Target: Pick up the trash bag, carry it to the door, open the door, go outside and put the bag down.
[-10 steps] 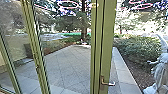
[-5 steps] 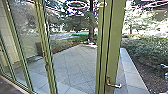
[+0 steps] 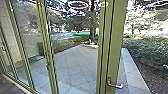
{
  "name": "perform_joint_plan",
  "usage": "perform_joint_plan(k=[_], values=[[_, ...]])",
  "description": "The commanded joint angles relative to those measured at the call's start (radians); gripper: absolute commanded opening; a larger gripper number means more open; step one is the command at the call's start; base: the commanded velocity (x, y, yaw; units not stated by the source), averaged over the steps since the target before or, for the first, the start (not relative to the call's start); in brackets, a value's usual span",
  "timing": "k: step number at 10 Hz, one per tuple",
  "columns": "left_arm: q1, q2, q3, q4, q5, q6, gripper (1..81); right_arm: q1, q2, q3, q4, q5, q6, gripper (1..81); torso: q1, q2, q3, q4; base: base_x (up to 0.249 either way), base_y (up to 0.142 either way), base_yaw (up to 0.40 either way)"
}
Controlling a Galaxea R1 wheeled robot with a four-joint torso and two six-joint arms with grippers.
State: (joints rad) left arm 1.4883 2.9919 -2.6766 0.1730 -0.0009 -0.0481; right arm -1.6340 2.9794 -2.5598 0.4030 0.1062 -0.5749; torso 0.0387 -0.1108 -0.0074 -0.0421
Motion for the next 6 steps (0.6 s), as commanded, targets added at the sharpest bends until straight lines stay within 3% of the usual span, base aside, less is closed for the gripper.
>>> perform_joint_plan(k=[1,3,6], values=[[-0.067,-0.002,0.003,0.010,0.044,0.010,1.0,0.046,0.000,0.007,-0.009,-0.062,0.000,81.1,0.000,0.000,0.000,0.000,0.000,-0.082,0.000],[-0.067,0.001,0.003,0.008,0.038,0.008,1.0,0.047,0.000,0.007,-0.009,-0.062,0.000,81.1,0.000,0.000,0.000,0.000,0.085,-0.033,0.000],[-0.076,0.003,0.003,-0.004,0.045,-0.003,1.0,0.047,0.003,0.007,-0.007,-0.062,0.001,81.1,0.000,0.000,0.000,0.000,0.000,0.000,0.000]])
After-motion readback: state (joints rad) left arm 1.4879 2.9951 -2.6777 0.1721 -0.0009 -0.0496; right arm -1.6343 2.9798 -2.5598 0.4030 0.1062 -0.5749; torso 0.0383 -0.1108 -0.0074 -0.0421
